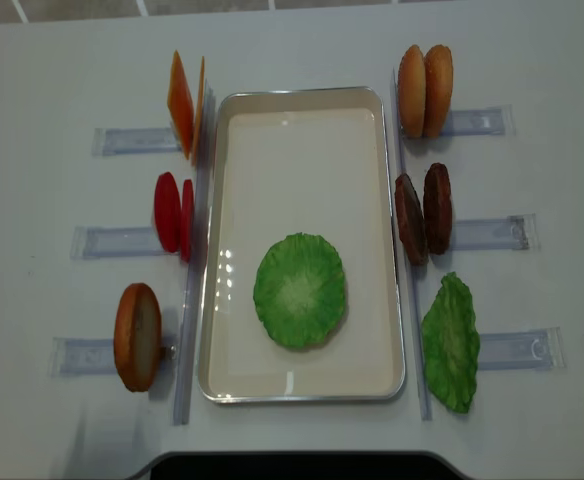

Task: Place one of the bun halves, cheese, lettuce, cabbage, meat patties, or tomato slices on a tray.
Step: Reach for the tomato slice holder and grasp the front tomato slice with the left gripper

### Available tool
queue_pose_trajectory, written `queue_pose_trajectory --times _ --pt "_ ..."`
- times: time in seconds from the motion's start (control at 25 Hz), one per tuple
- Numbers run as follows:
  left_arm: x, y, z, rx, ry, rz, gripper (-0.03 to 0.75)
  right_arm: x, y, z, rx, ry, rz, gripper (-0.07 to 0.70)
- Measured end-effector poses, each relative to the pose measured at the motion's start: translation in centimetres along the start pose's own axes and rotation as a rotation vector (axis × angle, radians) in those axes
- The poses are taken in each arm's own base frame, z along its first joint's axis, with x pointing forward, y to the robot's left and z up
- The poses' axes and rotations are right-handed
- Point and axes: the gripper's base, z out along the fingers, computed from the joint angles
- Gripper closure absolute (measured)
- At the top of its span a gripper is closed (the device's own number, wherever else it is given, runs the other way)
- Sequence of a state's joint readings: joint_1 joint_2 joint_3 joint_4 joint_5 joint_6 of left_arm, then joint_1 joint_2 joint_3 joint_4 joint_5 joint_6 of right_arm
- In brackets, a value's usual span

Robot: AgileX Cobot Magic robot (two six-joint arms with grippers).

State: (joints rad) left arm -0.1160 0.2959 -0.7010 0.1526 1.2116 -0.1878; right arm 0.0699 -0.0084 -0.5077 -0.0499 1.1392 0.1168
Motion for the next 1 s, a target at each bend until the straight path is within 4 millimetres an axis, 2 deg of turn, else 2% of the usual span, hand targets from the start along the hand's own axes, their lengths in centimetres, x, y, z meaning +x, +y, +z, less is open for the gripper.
queue_pose_trajectory --times 0.16,0.32,0.56,0.88,1.0 --pt "-2.8 -0.4 0.7 -0.015 0.069 0.012 0.118 0.0 0.0 0.0 0.0 0.0 0.0 0.05" --pt "-5.3 -1.0 2.3 -0.029 0.168 0.024 0.118 0.0 0.0 0.0 0.0 0.0 0.0 0.05" --pt "-8.7 -1.9 5.9 -0.061 0.319 0.05 0.118 0.0 0.0 0.0 0.0 -0.001 0.0 0.05" --pt "-14.7 -3.3 10.1 -0.06 0.384 0.11 0.118 0.0 0.0 0.0 0.0 -0.002 0.0 0.05" --pt "-16.3 -3.9 12.1 -0.044 0.415 0.146 0.12 0.0 0.0 0.0 0.0 -0.002 0.0 0.05"
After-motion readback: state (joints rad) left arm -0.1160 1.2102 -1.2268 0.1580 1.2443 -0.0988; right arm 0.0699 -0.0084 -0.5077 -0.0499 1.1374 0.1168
